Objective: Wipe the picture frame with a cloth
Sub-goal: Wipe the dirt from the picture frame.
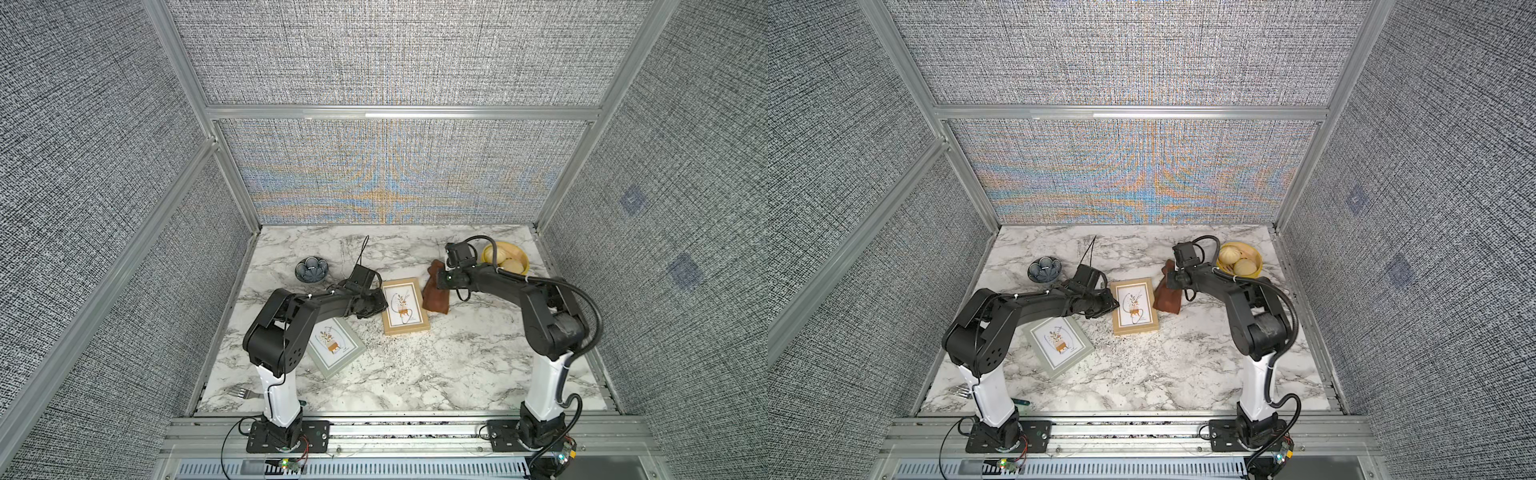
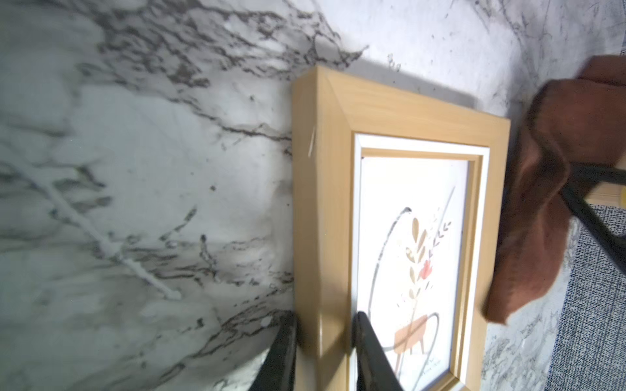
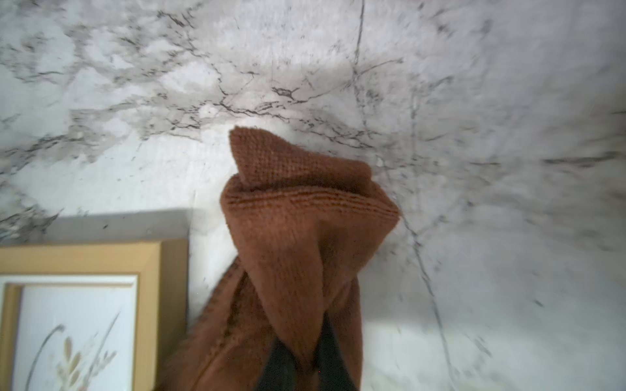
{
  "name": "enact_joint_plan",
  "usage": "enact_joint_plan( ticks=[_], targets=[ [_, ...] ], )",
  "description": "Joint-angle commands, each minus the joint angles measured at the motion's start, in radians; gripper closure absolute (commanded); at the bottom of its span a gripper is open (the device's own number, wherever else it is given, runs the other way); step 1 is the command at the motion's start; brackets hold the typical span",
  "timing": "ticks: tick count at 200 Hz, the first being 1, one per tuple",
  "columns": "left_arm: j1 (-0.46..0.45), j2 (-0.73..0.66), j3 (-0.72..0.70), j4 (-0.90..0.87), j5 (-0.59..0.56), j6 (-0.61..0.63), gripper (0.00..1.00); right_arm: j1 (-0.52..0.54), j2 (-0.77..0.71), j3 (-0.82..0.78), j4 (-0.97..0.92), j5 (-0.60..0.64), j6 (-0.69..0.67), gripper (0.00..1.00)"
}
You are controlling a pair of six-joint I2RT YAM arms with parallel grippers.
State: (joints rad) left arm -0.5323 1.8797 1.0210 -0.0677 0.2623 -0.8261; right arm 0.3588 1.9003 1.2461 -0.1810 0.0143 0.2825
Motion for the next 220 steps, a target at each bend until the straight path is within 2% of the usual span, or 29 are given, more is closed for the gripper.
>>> enact_joint_plan(
  ticks=[1, 28, 57, 90, 118, 166, 191, 220],
  targets=[
    [0.001, 0.016, -0.002, -0.159, -0.037, -0.005, 0.87, 0.006, -0.128, -0.078, 0.004, -0.024, -0.050, 1.00],
    [0.001, 0.019, 0.004, -0.155, -0.034, -0.005, 0.87, 0.040, -0.268, -0.205, 0.017, -0.189, 0.061, 1.00],
    [0.000, 0.018, 0.005, -0.157, -0.034, -0.001, 0.87, 0.152, -0.373, -0.308, -0.028, -0.182, 0.084, 1.00],
    [0.001, 0.016, 0.008, -0.166, -0.035, 0.008, 0.87, 0.200, -0.428, -0.362, -0.052, -0.188, 0.137, 1.00],
    [0.001, 0.016, 0.006, -0.164, -0.034, 0.008, 0.87, 0.255, -0.379, -0.343, -0.054, -0.200, 0.137, 1.00],
    [0.001, 0.009, 0.004, -0.168, -0.037, 0.010, 0.87, 0.326, -0.216, -0.245, 0.043, -0.312, 0.194, 1.00],
    [0.001, 0.010, 0.005, -0.165, -0.032, 0.009, 0.87, 0.363, -0.143, -0.188, 0.043, -0.326, 0.186, 1.00],
    [0.000, 0.006, 0.001, -0.165, -0.037, 0.002, 0.88, 0.373, -0.116, -0.193, 0.042, -0.331, 0.162, 1.00]
  ],
)
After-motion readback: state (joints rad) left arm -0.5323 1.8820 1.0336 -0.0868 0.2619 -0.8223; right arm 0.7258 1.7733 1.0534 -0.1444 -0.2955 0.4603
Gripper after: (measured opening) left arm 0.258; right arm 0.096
